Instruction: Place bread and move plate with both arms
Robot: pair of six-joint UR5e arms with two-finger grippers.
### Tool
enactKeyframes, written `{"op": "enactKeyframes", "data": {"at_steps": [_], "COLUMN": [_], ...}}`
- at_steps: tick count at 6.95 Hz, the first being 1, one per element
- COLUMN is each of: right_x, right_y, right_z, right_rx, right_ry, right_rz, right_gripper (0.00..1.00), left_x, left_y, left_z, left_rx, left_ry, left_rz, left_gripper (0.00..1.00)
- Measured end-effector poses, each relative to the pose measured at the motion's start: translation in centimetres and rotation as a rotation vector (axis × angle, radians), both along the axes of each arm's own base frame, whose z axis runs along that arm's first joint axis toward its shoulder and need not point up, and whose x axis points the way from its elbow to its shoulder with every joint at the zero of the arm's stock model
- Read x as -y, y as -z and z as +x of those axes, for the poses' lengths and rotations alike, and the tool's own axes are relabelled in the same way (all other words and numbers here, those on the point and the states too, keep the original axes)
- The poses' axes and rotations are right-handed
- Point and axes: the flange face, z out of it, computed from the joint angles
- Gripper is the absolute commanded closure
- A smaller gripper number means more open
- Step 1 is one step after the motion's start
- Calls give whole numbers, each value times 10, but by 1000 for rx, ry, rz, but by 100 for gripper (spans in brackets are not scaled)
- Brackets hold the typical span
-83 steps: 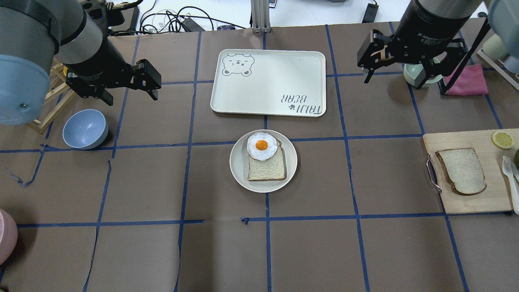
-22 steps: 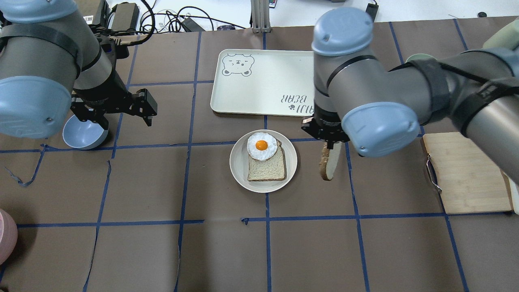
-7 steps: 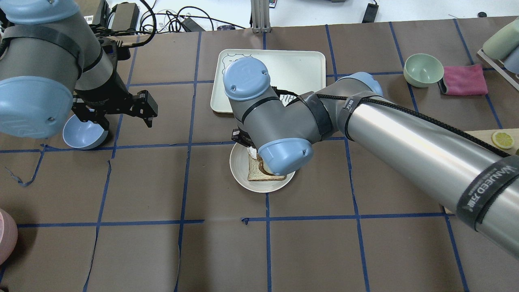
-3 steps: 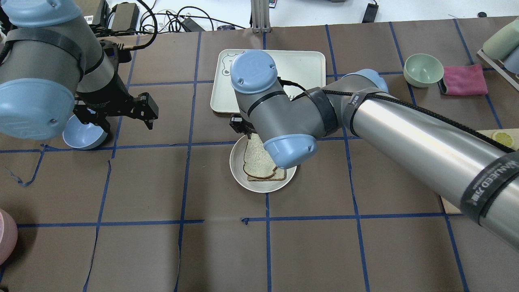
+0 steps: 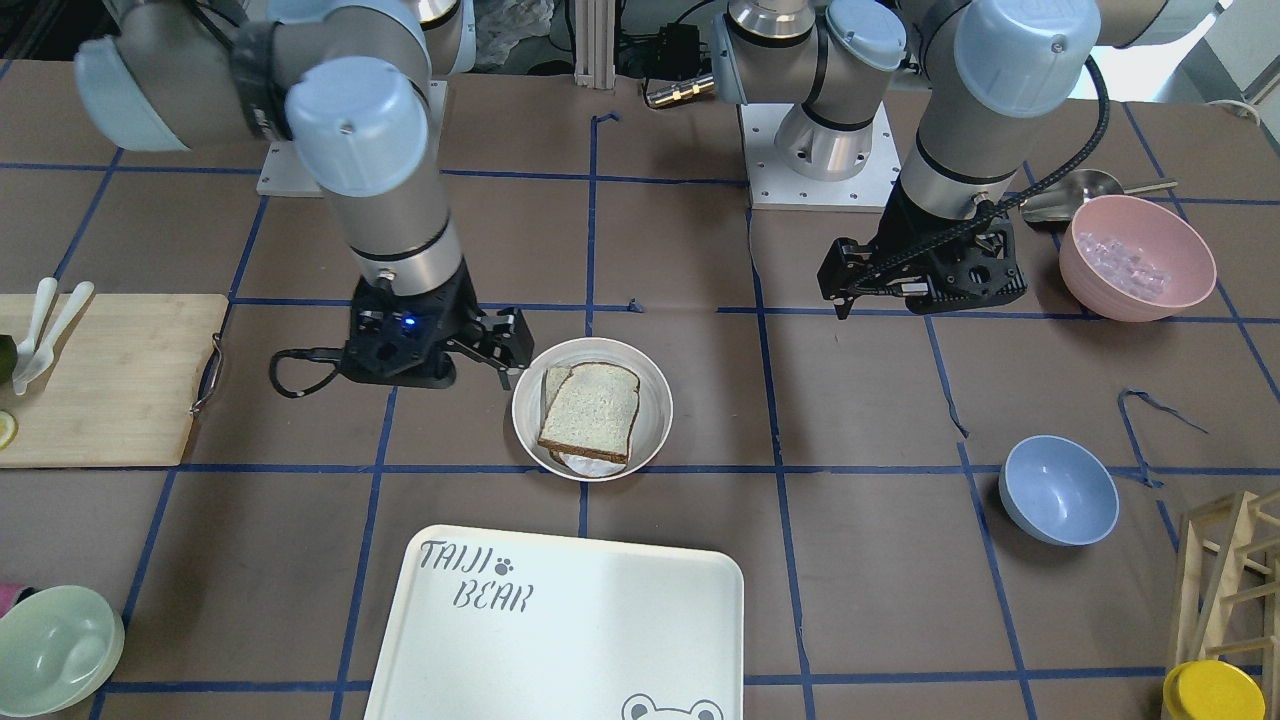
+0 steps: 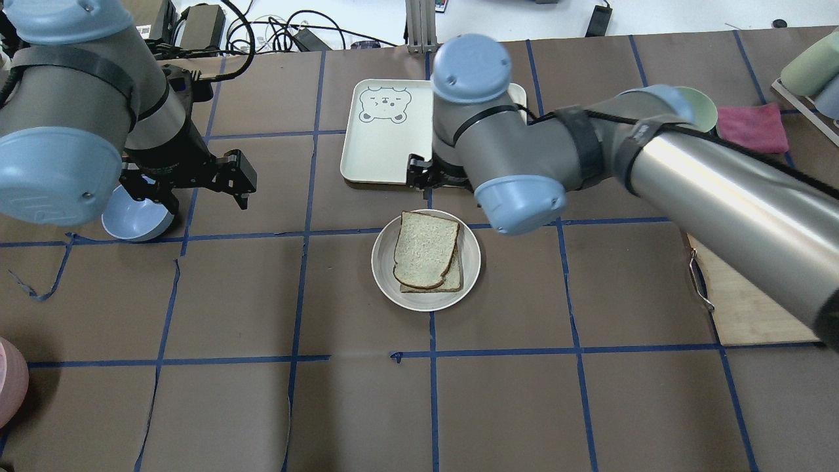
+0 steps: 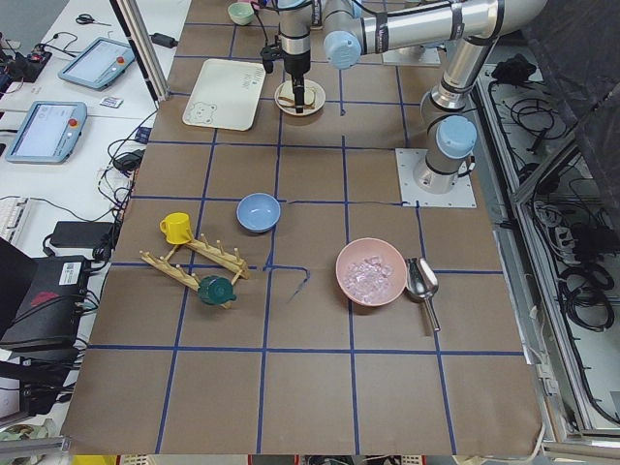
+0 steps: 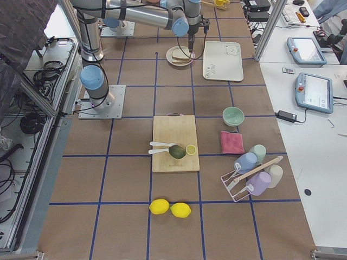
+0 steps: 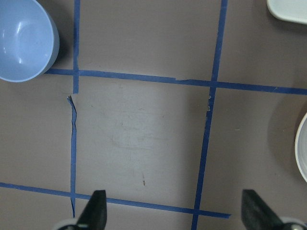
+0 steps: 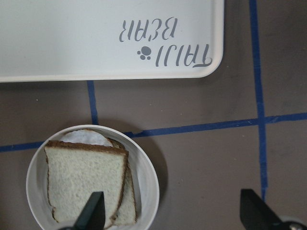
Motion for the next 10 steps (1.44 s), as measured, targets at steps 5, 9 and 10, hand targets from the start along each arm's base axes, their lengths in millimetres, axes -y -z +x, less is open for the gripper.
{"op": "enactKeyframes", "data": {"at_steps": [5,9,10], "right_x": [-24,-24,-24], "right_y": [-133,-139,-142], "right_z": [-47,-51,-53], "right_rx": [-33,-87,-103], "right_ry": [-96,-156,-183], "right_rz": [-37,-24,-27], "right_gripper": [0,0,0], "left_x": [31,58,55], "left_y": [32,101,123], "left_z": [-1,-63,-83], "left_rx": [-9,-270,-259], "left_ry": [-4,52,68], "left_rz": [-57,-59,-53], "left_gripper": [0,0,0]}}
